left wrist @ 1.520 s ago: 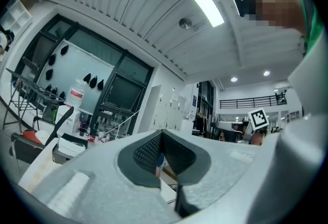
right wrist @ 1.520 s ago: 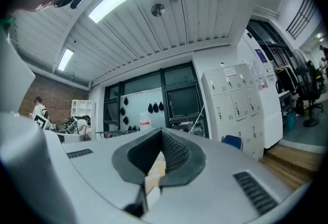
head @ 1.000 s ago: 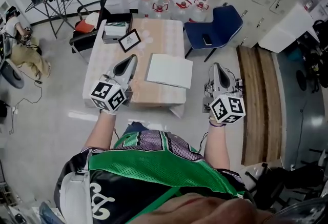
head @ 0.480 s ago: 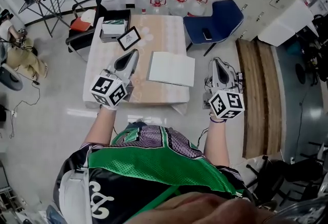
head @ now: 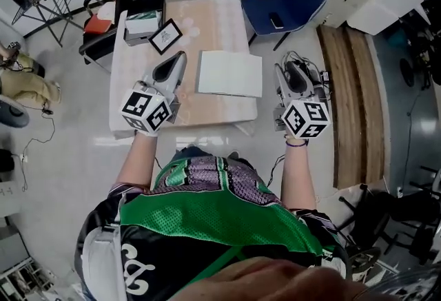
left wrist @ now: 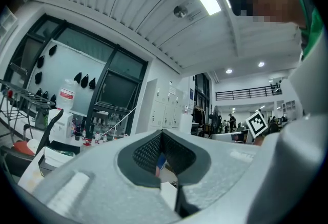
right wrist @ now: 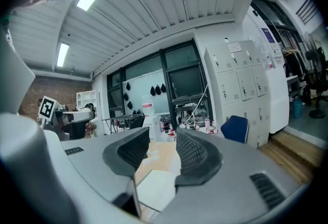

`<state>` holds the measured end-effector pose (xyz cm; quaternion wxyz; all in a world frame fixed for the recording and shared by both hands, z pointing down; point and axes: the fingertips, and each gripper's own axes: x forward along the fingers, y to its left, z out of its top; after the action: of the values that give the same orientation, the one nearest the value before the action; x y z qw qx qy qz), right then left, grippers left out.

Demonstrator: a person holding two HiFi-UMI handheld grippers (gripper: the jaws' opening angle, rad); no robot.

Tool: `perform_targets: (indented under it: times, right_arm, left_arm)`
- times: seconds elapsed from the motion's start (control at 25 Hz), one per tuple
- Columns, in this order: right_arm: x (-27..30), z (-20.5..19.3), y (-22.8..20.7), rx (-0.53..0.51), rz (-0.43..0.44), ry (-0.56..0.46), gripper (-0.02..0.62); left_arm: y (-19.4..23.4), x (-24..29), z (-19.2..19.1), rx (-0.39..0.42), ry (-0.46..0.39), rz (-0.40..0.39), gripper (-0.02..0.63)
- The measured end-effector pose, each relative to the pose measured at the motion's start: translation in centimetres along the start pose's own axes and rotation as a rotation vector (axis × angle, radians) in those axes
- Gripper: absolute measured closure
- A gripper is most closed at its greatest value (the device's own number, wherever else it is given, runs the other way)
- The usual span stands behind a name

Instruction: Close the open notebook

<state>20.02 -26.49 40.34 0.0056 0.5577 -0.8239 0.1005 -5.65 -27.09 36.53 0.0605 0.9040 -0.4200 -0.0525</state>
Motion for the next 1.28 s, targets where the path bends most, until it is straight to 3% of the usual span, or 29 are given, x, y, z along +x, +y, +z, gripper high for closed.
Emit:
perform_targets:
  times: [0.44,1.28]
  right_arm:
    - [4.4,-7.4,-3.7,0.060,0.030,0.170,0.442]
    - [10.2,-21.5,-10.0,0.146,0.069,0.428,0.442]
  left_arm:
    - [-0.9,3.8,-3.2,0.003,0.043,-0.035,0.591]
    - [-0.7,7.6,-9.0,-0.014,0.150,0.013,0.591]
